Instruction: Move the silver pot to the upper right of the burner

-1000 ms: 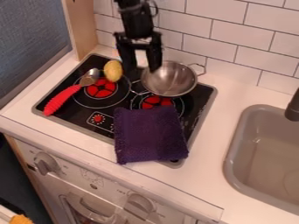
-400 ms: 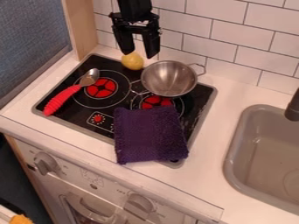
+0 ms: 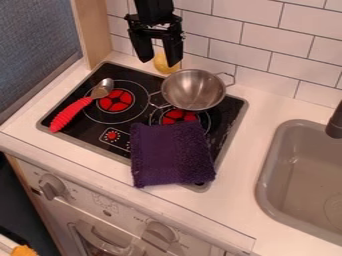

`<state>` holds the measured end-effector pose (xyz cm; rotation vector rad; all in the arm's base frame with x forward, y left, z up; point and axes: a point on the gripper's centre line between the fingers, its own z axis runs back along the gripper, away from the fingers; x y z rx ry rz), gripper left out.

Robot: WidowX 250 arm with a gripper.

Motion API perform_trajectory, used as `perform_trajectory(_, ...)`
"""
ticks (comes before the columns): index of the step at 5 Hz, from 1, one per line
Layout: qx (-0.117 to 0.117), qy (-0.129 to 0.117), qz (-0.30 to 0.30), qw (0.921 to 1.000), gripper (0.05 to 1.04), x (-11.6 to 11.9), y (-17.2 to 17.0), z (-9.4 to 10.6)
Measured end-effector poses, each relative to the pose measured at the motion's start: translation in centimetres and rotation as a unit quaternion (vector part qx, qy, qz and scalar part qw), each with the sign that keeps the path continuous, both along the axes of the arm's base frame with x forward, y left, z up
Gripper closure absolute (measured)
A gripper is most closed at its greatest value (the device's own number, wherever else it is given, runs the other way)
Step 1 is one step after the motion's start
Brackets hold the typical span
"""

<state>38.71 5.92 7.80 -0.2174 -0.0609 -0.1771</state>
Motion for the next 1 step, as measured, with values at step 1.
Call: perform_trajectory(1, 0.0, 0.0, 0.0, 1.0, 0.083, 0.0, 0.0, 0.0)
